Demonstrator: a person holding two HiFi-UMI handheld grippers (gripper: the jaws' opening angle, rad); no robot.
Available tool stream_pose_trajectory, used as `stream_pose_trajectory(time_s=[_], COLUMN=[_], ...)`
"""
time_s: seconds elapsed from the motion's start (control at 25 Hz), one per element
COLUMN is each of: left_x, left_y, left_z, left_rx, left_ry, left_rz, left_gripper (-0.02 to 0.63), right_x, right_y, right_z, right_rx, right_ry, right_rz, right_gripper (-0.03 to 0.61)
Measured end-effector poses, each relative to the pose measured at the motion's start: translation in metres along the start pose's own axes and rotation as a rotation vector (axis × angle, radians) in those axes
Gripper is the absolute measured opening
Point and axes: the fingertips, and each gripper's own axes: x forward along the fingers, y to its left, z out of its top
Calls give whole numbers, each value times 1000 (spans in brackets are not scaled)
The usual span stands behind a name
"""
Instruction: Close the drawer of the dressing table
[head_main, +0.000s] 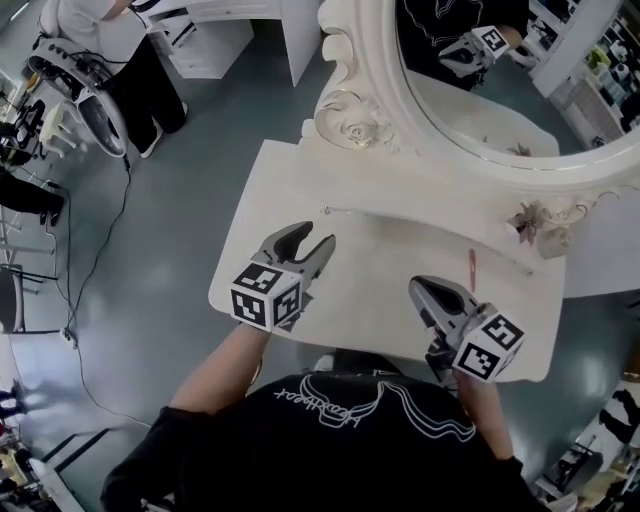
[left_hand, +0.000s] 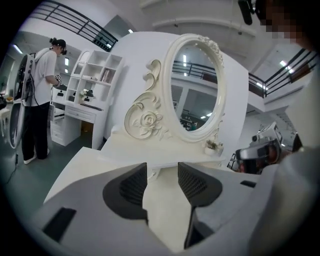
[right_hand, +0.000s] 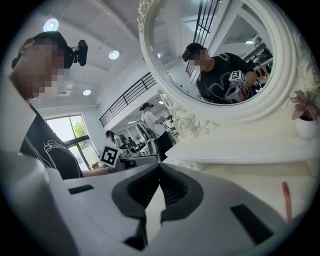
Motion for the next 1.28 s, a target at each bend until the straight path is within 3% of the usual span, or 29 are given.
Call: stream_pose_trajectory(time_s=[0.44,0.64,0.84,1.04,1.28], left_x=[-79,-107,-124,-137,-142], left_y=[-76,-96,-110,-115,-114], left_z=[34,33,29,28,23], left_rx=[-4,5,6,40,36], left_ry=[-82,-91,-96,-100,-103], left_rz=[-203,-282,-315,-308,-294], left_gripper=[8,3,3,3,3], right_x=[-5,-8,-14,-12,-7], right_y=[50,86,99,119,116], right_z=[-1,1,-3,-1,-2], right_rx=[-68,-132,-150,-178,-149], right_ry=[-34,-84,-107,-144,-136], right_rz=[10,86,83,125,111], right_gripper=[3,3,3,3,3])
